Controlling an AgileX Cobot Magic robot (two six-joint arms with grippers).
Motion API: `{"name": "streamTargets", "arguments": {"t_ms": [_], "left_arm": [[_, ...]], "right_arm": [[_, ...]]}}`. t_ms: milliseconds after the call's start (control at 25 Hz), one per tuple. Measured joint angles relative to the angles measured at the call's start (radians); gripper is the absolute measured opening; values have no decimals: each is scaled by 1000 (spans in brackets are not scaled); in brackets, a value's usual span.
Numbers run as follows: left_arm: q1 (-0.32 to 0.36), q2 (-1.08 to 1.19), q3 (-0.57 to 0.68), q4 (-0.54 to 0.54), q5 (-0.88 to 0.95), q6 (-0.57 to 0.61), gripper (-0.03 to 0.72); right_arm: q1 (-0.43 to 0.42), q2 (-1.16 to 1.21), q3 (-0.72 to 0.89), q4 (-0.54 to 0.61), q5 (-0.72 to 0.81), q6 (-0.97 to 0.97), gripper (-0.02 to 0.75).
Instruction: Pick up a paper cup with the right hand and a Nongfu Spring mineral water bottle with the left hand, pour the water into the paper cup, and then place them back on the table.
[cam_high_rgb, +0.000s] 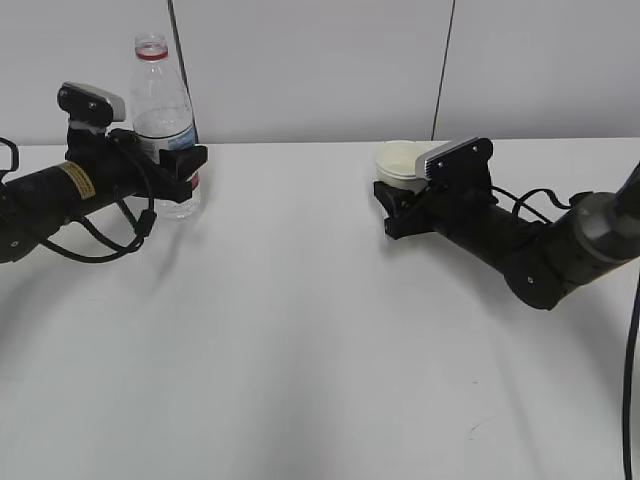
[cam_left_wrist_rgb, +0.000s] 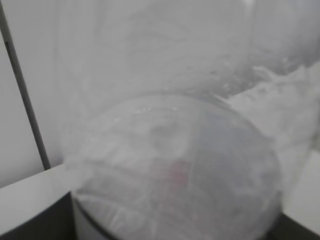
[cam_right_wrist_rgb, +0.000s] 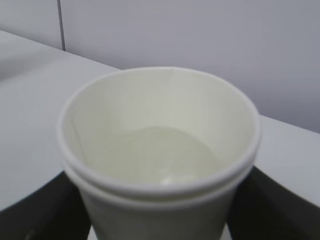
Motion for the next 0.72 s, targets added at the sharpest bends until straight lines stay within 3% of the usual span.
{"name": "streamTargets", "arguments": {"t_ms": [400,720], "left_arm": [[0,-6,-3,9,-1,-9,391],[0,-6,-3,9,-1,-9,391]], "right_arm": [[-1,23,0,9,-28,-2,524],[-1,23,-2,11,-28,52,603]]}}
